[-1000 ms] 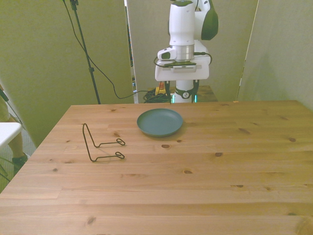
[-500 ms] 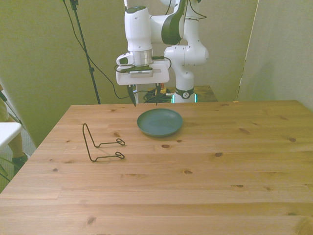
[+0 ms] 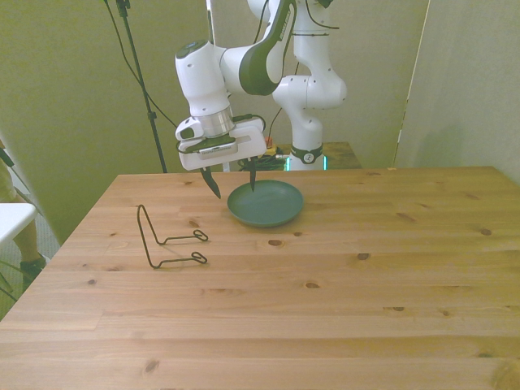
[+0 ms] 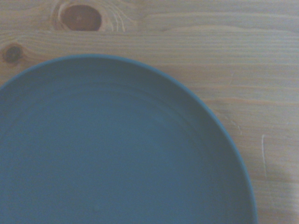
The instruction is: Load the plate
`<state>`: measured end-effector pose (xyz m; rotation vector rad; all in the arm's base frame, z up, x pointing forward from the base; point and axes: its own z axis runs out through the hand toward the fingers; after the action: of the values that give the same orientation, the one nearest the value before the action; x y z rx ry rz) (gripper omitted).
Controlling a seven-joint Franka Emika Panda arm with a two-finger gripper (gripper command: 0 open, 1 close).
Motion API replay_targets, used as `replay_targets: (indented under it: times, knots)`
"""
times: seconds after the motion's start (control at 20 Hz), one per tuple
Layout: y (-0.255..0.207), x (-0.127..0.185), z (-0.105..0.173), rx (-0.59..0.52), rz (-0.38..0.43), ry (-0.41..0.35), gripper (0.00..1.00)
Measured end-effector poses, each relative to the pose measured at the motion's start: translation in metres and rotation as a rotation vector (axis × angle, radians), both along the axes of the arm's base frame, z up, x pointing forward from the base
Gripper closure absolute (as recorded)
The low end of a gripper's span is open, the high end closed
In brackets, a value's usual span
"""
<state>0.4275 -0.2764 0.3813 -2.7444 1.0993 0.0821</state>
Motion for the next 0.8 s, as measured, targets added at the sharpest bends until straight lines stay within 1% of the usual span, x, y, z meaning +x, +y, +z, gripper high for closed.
replay_targets:
  times: [0.25, 0.4, 0.45, 0.8]
  knots:
    - [-0.011, 0.009, -0.015, 0.088, 0.013, 0.018, 0.0]
    - [-0.014, 0.013, -0.028, 0.146, 0.023, 0.046, 0.0]
    - [-0.017, 0.015, -0.03, 0.159, 0.027, 0.053, 1.0]
    - [-0.026, 0.016, -0.031, 0.218, 0.051, 0.059, 1.0]
